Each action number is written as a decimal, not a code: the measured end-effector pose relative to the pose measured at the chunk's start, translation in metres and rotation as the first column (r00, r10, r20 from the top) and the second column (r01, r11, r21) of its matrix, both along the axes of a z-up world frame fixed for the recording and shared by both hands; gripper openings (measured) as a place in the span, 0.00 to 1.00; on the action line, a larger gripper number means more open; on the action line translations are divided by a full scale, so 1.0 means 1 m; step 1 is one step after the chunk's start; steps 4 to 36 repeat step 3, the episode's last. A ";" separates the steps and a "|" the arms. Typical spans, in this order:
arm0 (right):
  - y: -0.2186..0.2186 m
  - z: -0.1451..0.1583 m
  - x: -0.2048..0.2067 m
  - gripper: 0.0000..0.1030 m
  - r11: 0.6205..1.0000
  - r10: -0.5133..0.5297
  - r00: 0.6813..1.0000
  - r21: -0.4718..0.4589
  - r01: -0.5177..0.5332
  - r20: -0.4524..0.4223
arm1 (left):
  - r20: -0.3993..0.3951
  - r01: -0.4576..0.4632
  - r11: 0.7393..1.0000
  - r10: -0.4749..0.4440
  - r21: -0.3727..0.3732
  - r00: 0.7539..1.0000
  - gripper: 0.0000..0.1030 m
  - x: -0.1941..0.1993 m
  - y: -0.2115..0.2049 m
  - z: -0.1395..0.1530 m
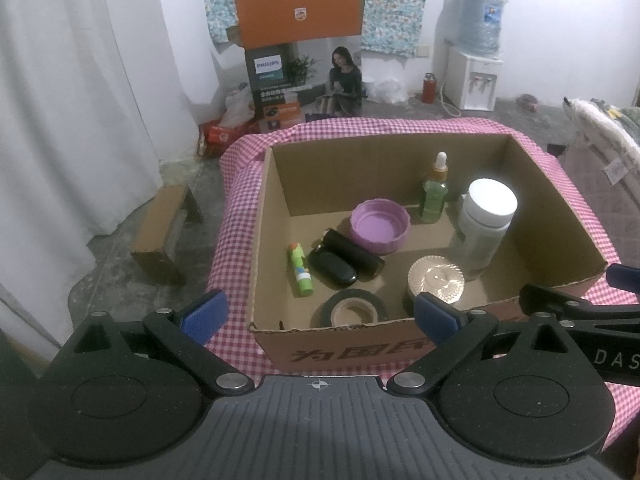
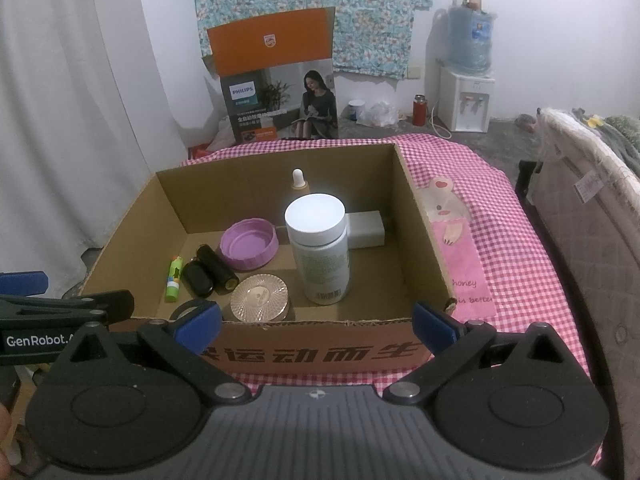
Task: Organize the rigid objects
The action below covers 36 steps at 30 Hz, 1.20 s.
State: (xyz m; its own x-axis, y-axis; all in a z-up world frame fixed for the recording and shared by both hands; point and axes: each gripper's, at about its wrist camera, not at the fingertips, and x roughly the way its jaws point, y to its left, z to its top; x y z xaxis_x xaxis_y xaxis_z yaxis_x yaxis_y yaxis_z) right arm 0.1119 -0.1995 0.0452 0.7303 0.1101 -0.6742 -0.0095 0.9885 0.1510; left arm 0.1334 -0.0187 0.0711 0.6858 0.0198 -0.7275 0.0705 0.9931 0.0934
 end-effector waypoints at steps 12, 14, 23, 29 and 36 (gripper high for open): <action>0.000 0.000 0.000 1.00 1.000 0.000 1.000 0.000 0.000 0.001 | 0.000 0.000 1.000 0.000 0.000 1.000 0.97 0.000 0.000 0.001; 0.000 0.000 0.000 1.00 1.000 0.000 1.000 0.000 0.000 0.001 | 0.000 0.000 1.000 0.000 0.000 1.000 0.97 0.000 0.000 0.001; 0.000 0.000 0.000 1.00 1.000 0.000 1.000 0.000 0.000 0.001 | 0.000 0.000 1.000 0.000 0.000 1.000 0.97 0.000 0.000 0.001; 0.000 0.000 0.000 1.00 1.000 0.000 1.000 0.000 0.000 0.001 | 0.000 0.000 1.000 0.000 0.000 1.000 0.97 0.000 0.000 0.001; 0.000 0.000 0.000 1.00 1.000 0.000 1.000 0.000 0.000 0.001 | 0.000 0.000 1.000 0.000 0.000 1.000 0.97 0.000 0.000 0.001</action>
